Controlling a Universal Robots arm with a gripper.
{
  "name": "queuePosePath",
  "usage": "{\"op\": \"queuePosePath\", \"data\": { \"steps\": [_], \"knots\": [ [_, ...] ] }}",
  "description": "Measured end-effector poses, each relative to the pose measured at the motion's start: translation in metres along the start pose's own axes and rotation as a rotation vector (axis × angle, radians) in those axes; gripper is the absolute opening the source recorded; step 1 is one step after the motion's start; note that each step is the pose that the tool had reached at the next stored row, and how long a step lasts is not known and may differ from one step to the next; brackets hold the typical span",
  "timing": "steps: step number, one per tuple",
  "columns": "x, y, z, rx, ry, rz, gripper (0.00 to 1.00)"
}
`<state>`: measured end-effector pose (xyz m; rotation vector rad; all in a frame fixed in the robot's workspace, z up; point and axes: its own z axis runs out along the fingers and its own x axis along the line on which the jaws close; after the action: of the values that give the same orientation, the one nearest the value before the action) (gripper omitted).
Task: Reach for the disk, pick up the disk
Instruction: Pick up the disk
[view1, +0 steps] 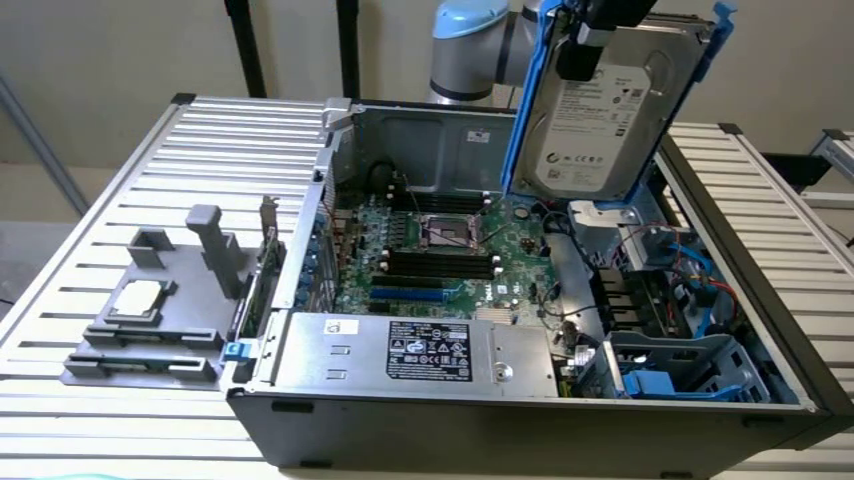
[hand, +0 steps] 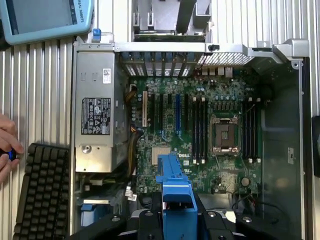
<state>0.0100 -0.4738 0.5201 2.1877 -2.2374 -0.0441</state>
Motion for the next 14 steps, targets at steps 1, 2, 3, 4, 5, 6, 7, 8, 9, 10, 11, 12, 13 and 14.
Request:
{"op": "queuePosePath", "data": {
  "steps": [1,2,3,4,5,6,7,8,9,10,11,12,13,14],
  "knots": [
    [0.003,-0.0015,-0.0001,0.0,-0.0003,0.0,0.33],
    [0.005,-0.0031,-0.0002,-0.0001,-0.0005,0.0,0.33],
    [0.008,-0.0048,-0.0003,-0.0001,-0.0009,0.0,0.33],
    [0.011,-0.0066,-0.0003,-0.0001,-0.0014,0.0,0.33],
    [0.013,-0.0084,-0.0004,-0.0001,-0.0018,0.0,0.33],
    [0.016,-0.0102,-0.0005,-0.0001,-0.0021,0.0,0.33],
    [0.018,-0.0121,-0.0006,-0.0001,-0.0024,0.0,0.33],
    [0.021,-0.0139,-0.0007,-0.0001,-0.0027,0.0,0.33],
    [0.023,-0.0158,-0.0007,-0.0001,-0.0031,0.0,0.33],
    [0.026,-0.0177,-0.0008,-0.0001,-0.0034,0.0,0.33],
    [0.029,-0.0198,-0.0009,-0.0001,-0.0037,0.0,0.33],
    [0.031,-0.022,-0.001,-0.0001,-0.004,0.0,0.33],
    [0.033,-0.0245,-0.0011,-0.0001,-0.0041,0.0,0.33],
    [0.035,-0.0272,-0.0012,-0.0001,-0.0045,0.0,0.33]
  ]
}}
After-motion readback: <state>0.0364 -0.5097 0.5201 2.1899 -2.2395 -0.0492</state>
